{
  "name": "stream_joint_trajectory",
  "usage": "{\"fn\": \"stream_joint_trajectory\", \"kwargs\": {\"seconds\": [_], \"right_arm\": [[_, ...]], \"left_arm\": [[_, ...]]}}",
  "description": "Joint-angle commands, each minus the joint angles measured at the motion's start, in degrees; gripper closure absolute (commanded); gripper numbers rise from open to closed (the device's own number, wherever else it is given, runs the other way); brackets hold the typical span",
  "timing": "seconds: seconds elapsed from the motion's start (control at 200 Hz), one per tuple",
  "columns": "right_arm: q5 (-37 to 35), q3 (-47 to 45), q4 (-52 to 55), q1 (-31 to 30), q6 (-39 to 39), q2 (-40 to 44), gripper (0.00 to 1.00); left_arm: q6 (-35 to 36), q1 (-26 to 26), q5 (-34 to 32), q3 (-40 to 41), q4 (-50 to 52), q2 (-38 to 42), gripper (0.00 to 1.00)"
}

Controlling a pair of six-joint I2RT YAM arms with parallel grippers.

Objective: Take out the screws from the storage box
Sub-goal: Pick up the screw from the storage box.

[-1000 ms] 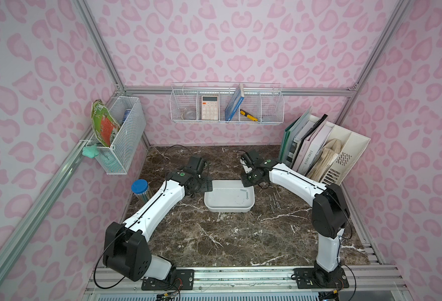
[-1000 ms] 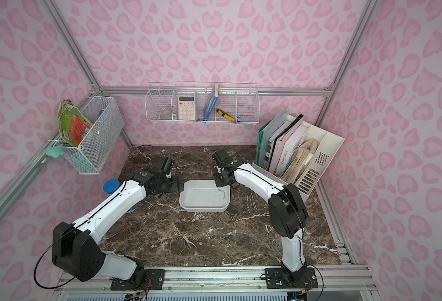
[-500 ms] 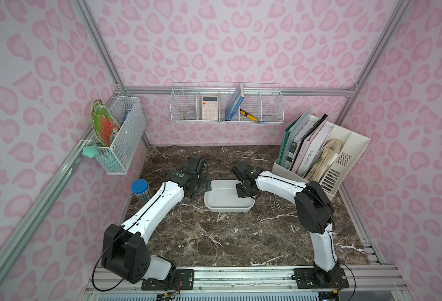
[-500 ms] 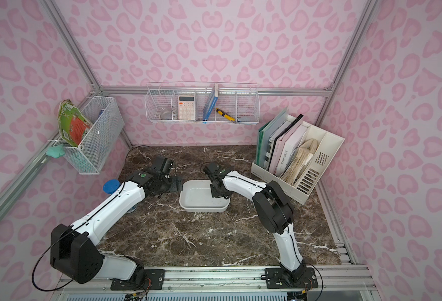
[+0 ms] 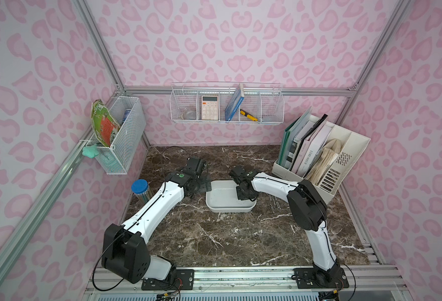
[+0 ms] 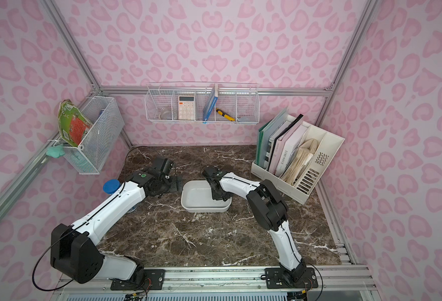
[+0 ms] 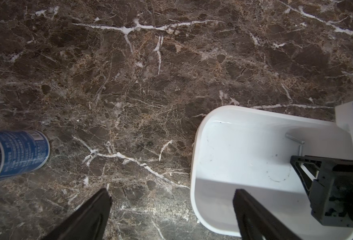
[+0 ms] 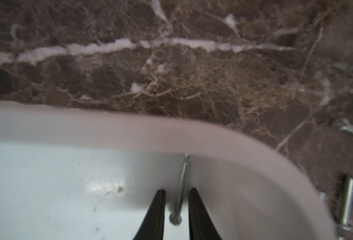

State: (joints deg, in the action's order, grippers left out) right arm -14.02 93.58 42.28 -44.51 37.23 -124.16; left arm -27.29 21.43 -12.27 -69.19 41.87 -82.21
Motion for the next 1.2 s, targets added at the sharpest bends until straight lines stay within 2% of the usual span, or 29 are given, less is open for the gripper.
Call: {"fn": "stream_joint_trajectory", "kwargs": {"seconds": [0.0, 0.345, 0.405, 0.575, 0.88, 1.195], "right_arm": [[-0.9, 0.2, 0.6, 0.0, 1.0, -1.1, 0.78], [0.4, -1.6, -1.8, 0.5, 2.4, -2.0, 0.95], [1.2, -1.5, -2.2, 0.8, 2.2, -1.9, 1.0], [1.7, -1.7, -4.2, 1.0, 1.6, 0.2, 1.0], [7.4, -4.4, -10.7, 0.9, -1.0, 5.6, 1.0], [6.4, -5.0, -10.3, 0.9, -1.3, 7.8, 1.0]], "left_arm": [[-0.7, 0.0, 0.1, 0.1, -0.3, -0.2, 0.03], [-0.7, 0.0, 0.4, 0.1, -0.5, -1.0, 0.03], [-0.7, 0.0, 0.3, 0.1, -0.5, -1.1, 0.03], [-0.7, 0.0, 0.1, 0.2, -0.6, -1.2, 0.03], [-0.1, 0.0, 1.5, -0.2, -0.6, -2.2, 0.03], [1.3, 0.0, 7.9, -1.6, -0.1, -5.3, 0.03]]}}
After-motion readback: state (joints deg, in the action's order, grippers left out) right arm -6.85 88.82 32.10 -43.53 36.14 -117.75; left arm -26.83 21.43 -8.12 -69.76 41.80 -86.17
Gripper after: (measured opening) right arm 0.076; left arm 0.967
